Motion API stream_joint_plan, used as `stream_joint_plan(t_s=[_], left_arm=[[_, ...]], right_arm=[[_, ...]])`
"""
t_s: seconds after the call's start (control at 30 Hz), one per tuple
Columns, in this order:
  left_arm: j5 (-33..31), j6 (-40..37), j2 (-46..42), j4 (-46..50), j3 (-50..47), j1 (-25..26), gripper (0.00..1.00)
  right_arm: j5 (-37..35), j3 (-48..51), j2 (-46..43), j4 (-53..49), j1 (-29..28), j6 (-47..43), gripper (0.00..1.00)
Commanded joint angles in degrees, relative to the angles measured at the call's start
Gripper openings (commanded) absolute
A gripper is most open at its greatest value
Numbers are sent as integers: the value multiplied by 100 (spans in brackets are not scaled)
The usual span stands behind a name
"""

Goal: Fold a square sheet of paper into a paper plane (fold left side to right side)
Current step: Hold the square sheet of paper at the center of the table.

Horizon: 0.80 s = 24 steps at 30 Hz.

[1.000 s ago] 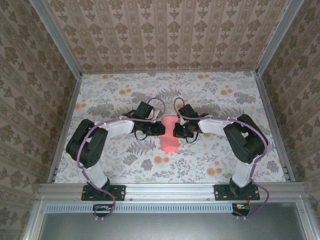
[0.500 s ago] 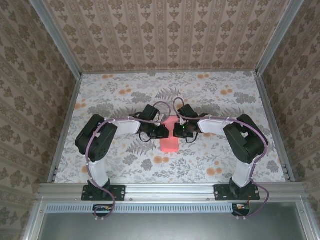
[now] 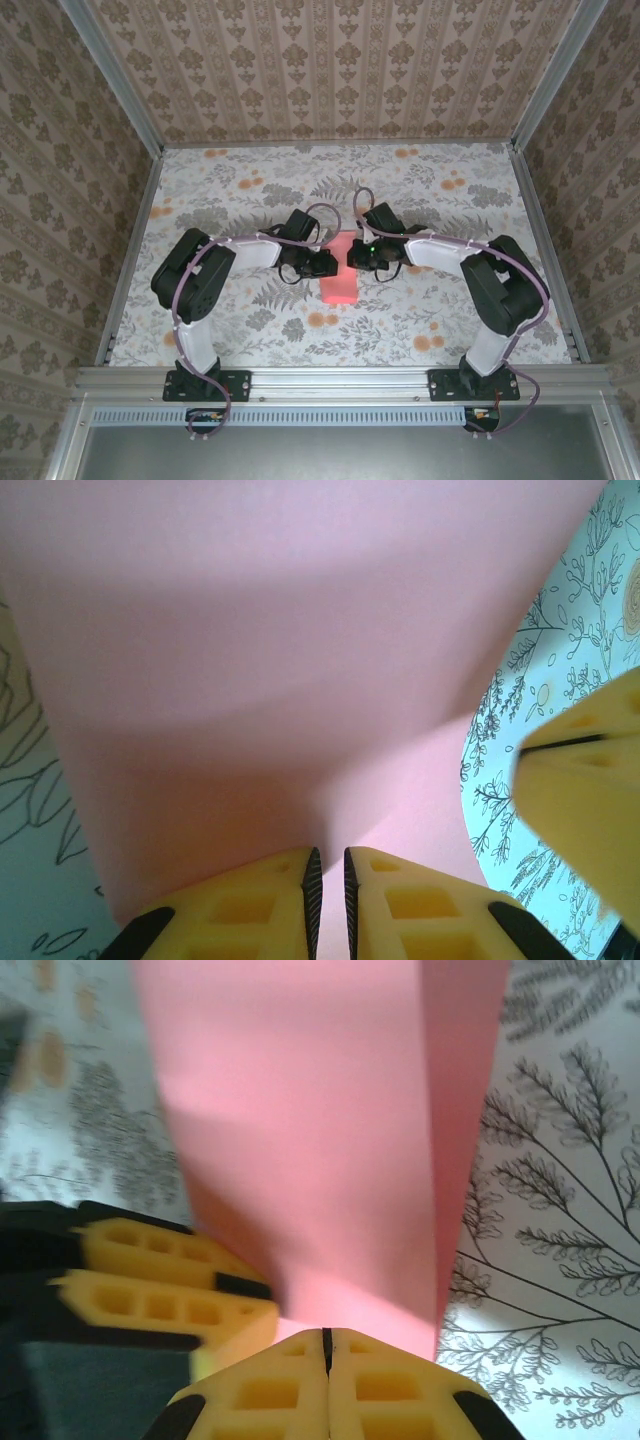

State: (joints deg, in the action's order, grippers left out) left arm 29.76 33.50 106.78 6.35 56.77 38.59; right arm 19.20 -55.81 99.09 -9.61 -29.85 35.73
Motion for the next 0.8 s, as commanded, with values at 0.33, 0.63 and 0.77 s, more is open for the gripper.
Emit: stream_joint_plan(t_s=[0.33,0.63,0.77], left_arm=[[-251,93,194,297,-18,78,18],[-245,87,152,301,-49,87,18],[-218,79,124,313,-85,90,18]], right_arm=[[538,-645,804,547,23,76,5],[145,-964,1266,-75,23,-136,5],[-18,-1063,1480,-433,22,-136,4]])
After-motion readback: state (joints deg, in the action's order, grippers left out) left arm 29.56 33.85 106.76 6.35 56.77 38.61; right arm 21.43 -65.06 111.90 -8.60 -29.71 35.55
